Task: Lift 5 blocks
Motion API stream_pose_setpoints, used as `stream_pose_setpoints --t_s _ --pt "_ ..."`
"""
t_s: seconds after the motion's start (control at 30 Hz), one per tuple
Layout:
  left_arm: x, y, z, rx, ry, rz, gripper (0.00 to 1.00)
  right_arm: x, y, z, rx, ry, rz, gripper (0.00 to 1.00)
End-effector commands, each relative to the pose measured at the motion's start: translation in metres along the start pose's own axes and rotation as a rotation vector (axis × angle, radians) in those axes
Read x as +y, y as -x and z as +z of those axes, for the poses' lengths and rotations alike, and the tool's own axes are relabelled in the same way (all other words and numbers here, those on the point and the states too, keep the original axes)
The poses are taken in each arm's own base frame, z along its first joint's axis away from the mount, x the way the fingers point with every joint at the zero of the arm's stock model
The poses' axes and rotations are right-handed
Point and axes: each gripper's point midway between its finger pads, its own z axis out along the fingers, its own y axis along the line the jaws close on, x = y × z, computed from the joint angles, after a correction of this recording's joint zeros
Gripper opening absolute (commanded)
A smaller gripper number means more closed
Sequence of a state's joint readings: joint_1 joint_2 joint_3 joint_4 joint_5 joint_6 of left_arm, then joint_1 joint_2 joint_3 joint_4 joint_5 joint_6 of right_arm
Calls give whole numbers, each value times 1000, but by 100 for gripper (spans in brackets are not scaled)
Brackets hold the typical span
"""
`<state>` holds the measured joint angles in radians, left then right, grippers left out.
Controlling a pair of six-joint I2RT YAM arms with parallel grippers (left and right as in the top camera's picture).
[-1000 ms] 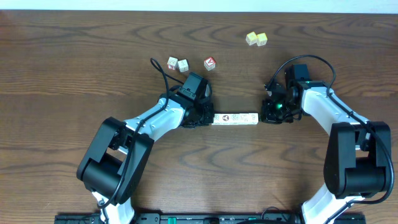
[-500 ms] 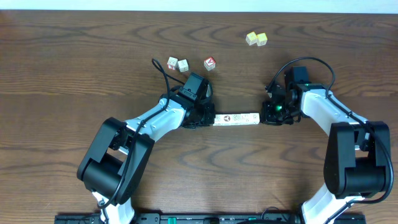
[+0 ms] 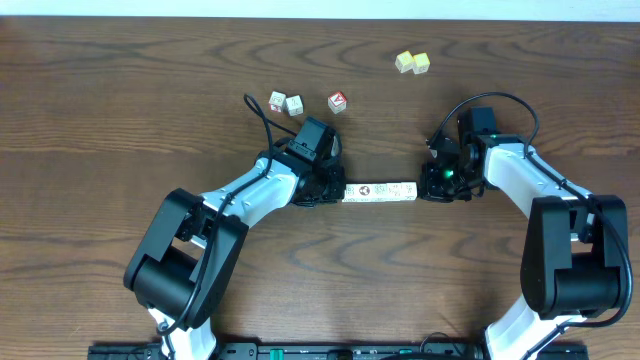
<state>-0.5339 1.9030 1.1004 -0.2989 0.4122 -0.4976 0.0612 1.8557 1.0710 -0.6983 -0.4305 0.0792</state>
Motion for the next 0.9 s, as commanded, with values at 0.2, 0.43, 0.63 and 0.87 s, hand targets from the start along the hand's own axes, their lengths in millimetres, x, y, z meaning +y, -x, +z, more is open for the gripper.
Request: stream_pose_setpoints --t_s 0.2,0.43,0.63,0.87 --pt "-9 -10 3 38 -43 5 7 24 -1 -6 0 104 -26 1" --pt "-15 -6 -3 19 -55 14 7 34 0 -24 -38 103 -78 1" --pt "-22 -9 -5 38 -93 16 7 37 1 -28 -48 108 -82 1" --pt "-29 -7 -13 22 -115 31 7 40 0 -27 -44 109 -78 1"
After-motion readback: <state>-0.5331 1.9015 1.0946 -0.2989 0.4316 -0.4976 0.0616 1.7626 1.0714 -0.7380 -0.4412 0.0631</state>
